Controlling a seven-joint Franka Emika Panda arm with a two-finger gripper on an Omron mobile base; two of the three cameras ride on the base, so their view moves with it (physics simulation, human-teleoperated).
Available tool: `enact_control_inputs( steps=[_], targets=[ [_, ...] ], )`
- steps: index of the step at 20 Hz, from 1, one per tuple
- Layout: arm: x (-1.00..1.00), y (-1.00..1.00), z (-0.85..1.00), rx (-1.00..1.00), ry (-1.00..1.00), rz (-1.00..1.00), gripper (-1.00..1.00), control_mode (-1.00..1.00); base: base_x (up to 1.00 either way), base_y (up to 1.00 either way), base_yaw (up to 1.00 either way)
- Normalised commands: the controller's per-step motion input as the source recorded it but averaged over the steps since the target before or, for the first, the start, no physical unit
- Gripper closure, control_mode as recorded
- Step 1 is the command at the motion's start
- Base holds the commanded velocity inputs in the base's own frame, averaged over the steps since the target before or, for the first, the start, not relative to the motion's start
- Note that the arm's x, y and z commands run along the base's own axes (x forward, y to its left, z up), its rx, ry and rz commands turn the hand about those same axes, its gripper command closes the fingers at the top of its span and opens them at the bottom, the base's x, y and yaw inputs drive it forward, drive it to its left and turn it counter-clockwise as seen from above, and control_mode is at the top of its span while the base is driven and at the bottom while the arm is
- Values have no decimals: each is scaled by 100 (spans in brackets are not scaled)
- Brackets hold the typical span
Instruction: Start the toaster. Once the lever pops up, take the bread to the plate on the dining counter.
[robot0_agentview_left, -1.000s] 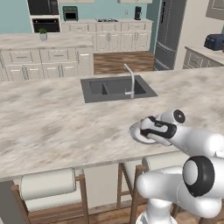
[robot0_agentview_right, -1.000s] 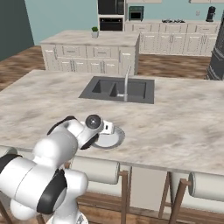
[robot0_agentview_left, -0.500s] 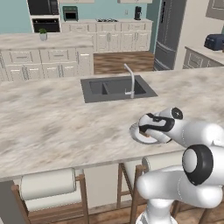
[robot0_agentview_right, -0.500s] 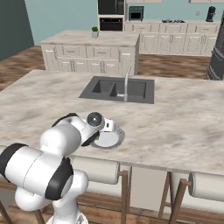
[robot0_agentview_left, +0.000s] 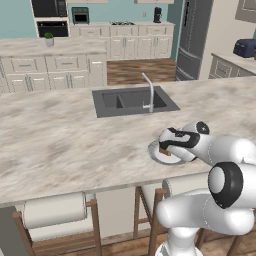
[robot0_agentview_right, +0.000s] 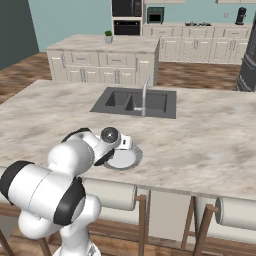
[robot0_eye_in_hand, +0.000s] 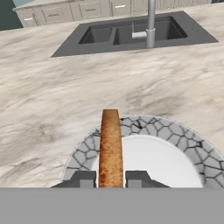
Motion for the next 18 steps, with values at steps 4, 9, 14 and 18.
enact_control_inputs(
  steps=[4,9,14,18],
  targets=[
    [0,0,0,0,0,0,-100,-100,0,0,0],
    [0,0,0,0,0,0,-100,-100,0,0,0],
    [0,0,0,0,0,0,-100,-100,0,0,0],
    [0,0,0,0,0,0,-100,-100,0,0,0]
  ],
)
